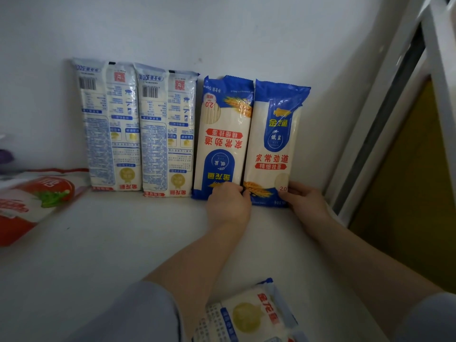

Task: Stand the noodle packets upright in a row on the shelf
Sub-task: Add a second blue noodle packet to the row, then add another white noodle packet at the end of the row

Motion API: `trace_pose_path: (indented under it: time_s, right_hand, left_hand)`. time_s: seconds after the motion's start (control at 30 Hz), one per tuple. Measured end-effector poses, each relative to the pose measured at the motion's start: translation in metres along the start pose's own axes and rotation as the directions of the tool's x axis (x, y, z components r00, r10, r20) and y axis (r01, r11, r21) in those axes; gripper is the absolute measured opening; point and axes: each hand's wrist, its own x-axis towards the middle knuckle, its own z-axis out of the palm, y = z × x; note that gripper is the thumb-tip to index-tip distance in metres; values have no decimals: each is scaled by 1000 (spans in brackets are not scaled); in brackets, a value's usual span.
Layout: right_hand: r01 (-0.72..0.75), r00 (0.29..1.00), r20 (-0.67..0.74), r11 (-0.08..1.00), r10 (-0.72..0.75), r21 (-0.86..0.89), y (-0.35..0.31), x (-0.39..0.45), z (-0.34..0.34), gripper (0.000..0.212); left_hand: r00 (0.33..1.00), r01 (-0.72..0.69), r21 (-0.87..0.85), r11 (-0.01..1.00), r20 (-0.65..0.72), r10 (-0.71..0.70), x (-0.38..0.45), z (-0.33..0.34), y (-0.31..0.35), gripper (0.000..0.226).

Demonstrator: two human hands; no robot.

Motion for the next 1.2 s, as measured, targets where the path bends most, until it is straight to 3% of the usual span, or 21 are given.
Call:
trace_pose_path:
  time_s: [0.43, 0.67, 0.83, 0.97, 1.07, 1.2]
  right_hand:
    - [-18, 998, -52, 1000, 17, -14, -4, -3, 4, 37]
    - [-2, 997, -71, 994, -6, -110, -9, -10, 8, 37]
    - [39, 998, -31, 950, -51, -310, -9, -25, 9, 35]
    - [5, 999, 37, 784, 23, -621, -20, -46, 6, 31]
    - [-22, 980, 94, 559, 178, -829, -43, -66, 7, 34]
    - [237, 889, 279, 157, 362, -959, -75, -91, 13, 53]
  left_hand:
    - [1000, 3, 17, 1000, -9, -3, 0, -1, 0, 26]
    - [1000, 1, 4, 1000, -12, -1, -3, -3, 0, 25]
    - [988, -35, -6, 999, 152, 36, -8, -18, 0, 22]
    - [922, -167, 213, 963, 380, 76, -16, -41, 3, 23]
    - [829, -283, 318, 905, 556, 64, -26, -65, 8, 40]
    - [677, -376, 403, 834, 734, -49, -41, -108, 18, 66]
